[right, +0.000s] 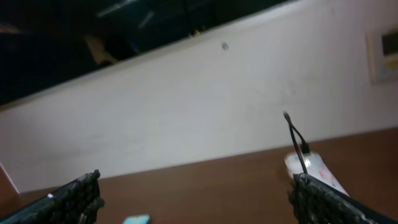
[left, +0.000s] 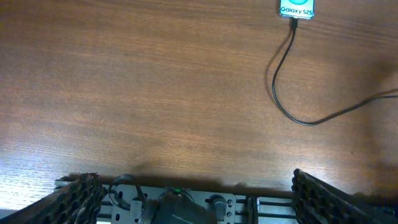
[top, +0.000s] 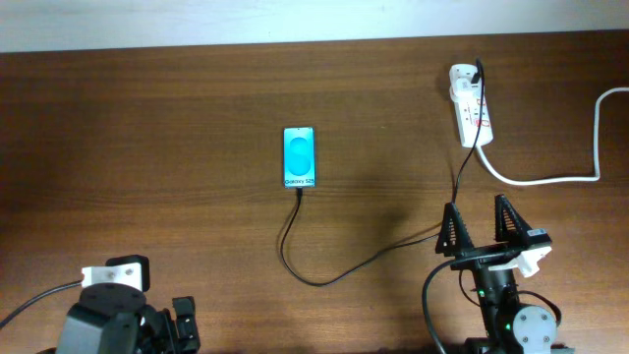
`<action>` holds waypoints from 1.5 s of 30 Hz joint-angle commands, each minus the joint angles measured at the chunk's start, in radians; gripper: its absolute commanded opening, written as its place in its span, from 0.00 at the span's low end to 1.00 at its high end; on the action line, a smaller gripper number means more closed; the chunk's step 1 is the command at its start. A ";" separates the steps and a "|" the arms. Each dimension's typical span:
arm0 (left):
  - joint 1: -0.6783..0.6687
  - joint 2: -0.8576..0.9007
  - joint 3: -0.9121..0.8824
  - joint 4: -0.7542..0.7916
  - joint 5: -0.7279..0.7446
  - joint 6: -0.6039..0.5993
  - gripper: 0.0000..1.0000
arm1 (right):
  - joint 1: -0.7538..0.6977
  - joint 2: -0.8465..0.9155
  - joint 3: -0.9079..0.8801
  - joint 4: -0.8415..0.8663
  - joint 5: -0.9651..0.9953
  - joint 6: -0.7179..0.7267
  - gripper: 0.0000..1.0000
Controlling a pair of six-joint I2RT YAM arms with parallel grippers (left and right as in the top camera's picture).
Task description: Plug charger to phone and switch on socket
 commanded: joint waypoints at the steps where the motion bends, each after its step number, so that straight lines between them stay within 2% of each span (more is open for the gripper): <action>1: -0.004 -0.002 0.003 0.000 -0.008 -0.005 0.99 | 0.007 -0.010 -0.005 -0.077 0.098 0.022 0.98; 6: -0.004 -0.001 0.003 0.000 -0.008 -0.005 0.99 | 0.007 -0.010 -0.005 -0.287 0.182 0.018 0.98; 11: -0.004 -0.001 0.003 0.000 -0.008 -0.005 0.99 | 0.007 -0.010 -0.005 -0.290 0.166 -0.114 0.98; 34: -0.003 -0.001 0.003 0.001 -0.009 -0.005 0.99 | 0.007 -0.010 -0.005 -0.289 0.167 -0.113 0.98; 36: 0.032 -0.021 0.003 0.031 -0.066 -0.005 0.99 | 0.007 -0.010 -0.005 -0.289 0.167 -0.113 0.98; 39: 0.178 -0.131 -0.056 0.206 -0.093 0.056 0.99 | 0.007 -0.010 -0.005 -0.289 0.167 -0.113 0.98; 42: 0.250 -0.294 -0.217 0.368 -0.093 0.086 0.99 | 0.007 -0.010 -0.005 -0.290 0.167 -0.113 0.98; 45: 0.296 -0.424 -0.391 0.513 -0.033 0.128 0.99 | 0.007 -0.010 -0.005 -0.290 0.167 -0.113 0.98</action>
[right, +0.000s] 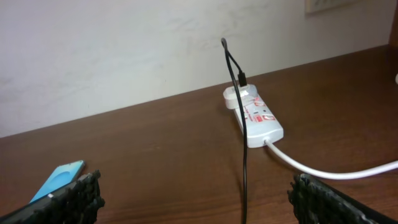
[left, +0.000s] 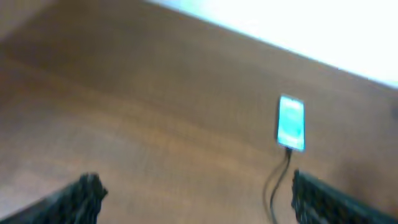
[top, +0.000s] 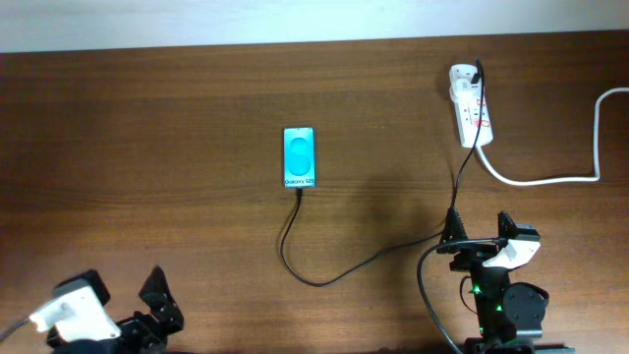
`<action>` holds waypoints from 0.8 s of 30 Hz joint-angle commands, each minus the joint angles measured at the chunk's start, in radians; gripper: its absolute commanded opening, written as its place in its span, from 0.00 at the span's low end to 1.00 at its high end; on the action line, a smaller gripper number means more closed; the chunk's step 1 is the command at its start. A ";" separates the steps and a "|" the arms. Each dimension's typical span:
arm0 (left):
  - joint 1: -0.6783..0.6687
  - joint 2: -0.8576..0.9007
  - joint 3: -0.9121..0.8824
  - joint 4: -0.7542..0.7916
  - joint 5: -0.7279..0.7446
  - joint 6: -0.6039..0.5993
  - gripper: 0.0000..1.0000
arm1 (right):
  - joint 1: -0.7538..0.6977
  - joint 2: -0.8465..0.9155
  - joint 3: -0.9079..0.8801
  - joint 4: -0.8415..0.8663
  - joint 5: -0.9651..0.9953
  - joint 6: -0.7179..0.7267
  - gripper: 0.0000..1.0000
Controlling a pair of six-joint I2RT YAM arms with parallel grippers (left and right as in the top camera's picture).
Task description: Plug charger to phone and switch on socket
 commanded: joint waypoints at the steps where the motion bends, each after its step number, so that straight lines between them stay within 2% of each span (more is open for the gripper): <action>1: 0.051 -0.130 -0.185 0.113 0.070 0.092 1.00 | 0.007 -0.008 -0.005 -0.006 0.013 -0.010 0.98; 3: 0.077 -0.205 -0.307 0.225 0.139 0.155 0.99 | 0.007 -0.008 -0.005 -0.007 0.013 -0.010 0.98; 6: 0.120 -0.304 -0.524 0.453 0.223 0.163 0.99 | 0.007 -0.008 -0.005 -0.006 0.013 -0.010 0.98; 11: 0.134 -0.362 -0.792 0.814 0.228 0.164 0.99 | 0.007 -0.008 -0.005 -0.007 0.013 -0.010 0.98; 15: 0.136 -0.362 -0.928 1.048 0.224 0.275 0.99 | 0.007 -0.008 -0.005 -0.006 0.013 -0.010 0.98; 18: 0.135 -0.362 -1.005 1.140 0.205 0.294 1.00 | 0.007 -0.008 -0.005 -0.006 0.013 -0.010 0.98; 22: 0.133 -0.362 -1.069 1.160 0.186 0.298 0.99 | 0.007 -0.008 -0.005 -0.006 0.013 -0.010 0.98; 24: 0.123 -0.362 -1.069 1.160 0.179 0.340 0.99 | 0.007 -0.008 -0.005 -0.006 0.013 -0.010 0.98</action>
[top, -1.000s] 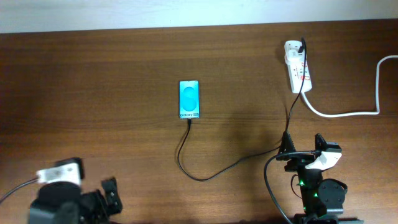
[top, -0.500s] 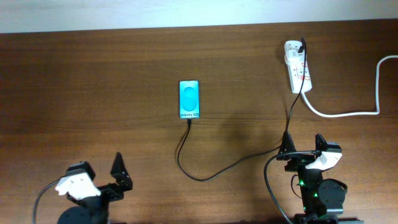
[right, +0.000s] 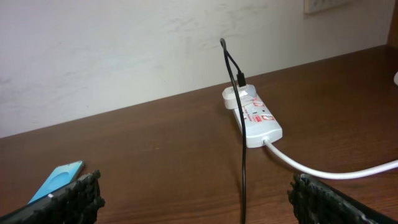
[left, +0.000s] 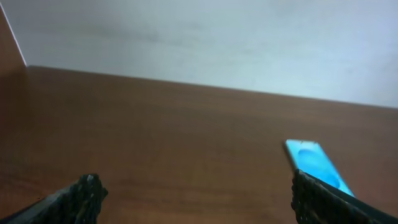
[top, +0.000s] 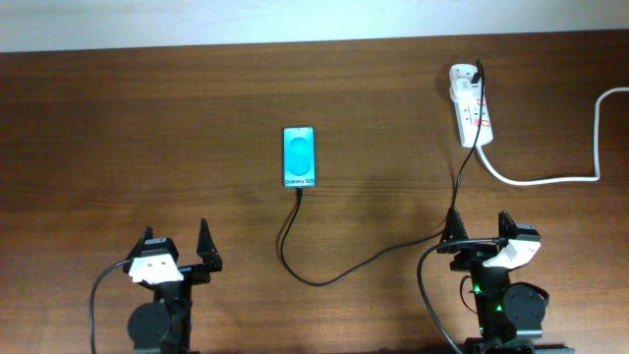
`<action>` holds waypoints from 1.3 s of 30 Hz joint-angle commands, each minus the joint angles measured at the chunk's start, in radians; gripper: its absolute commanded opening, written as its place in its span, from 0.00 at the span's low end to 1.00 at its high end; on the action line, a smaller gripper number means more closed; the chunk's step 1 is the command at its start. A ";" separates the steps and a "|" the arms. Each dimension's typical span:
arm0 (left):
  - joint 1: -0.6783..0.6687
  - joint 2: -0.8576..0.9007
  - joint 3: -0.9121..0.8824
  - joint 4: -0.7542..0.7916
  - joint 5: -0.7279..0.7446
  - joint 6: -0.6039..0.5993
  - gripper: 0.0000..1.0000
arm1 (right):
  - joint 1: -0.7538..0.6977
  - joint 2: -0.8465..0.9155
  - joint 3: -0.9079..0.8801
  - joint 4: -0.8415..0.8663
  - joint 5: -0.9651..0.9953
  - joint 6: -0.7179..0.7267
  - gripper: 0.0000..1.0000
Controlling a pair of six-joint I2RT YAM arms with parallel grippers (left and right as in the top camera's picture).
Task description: Plug charger to phone and switch on socket
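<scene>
A blue-screened phone (top: 300, 157) lies flat mid-table, with the black charger cable (top: 324, 274) plugged into its near end. The cable curves right and runs up to the white power strip (top: 470, 102) at the back right. The phone (left: 317, 163) also shows in the left wrist view, and the power strip (right: 254, 115) and cable (right: 243, 168) in the right wrist view. My left gripper (top: 177, 244) is open at the front left, holding nothing. At the front right, my right gripper (top: 480, 226) stands open too, close to the cable but not on it.
A thick white mains cord (top: 560, 157) leaves the power strip and loops off the right edge. A pale wall (right: 155, 43) rises behind the table's far edge. Brown wood tabletop (top: 147, 128) spreads to the left of the phone.
My left arm has swung upright at the front left; its camera has levelled out and faces the wall, with the phone at its right. The right arm has not moved.
At first my left arm sat low in the front left corner looking down at the table, and my right gripper stood wide open with its camera tilted up at the wall. Then the right arm settled lower and the left was mid-swing. Now both stand upright, open.
</scene>
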 commanded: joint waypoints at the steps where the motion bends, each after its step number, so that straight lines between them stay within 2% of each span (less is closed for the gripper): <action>1: -0.011 -0.010 -0.008 0.008 -0.021 0.082 0.99 | 0.007 -0.008 -0.005 -0.007 0.009 -0.010 0.98; 3: -0.023 -0.010 -0.008 0.007 -0.019 0.115 0.99 | 0.007 -0.008 -0.005 -0.006 0.009 -0.010 0.98; 39: -0.022 -0.010 -0.008 0.008 0.005 0.115 0.99 | 0.007 -0.008 -0.005 -0.006 0.009 -0.010 0.98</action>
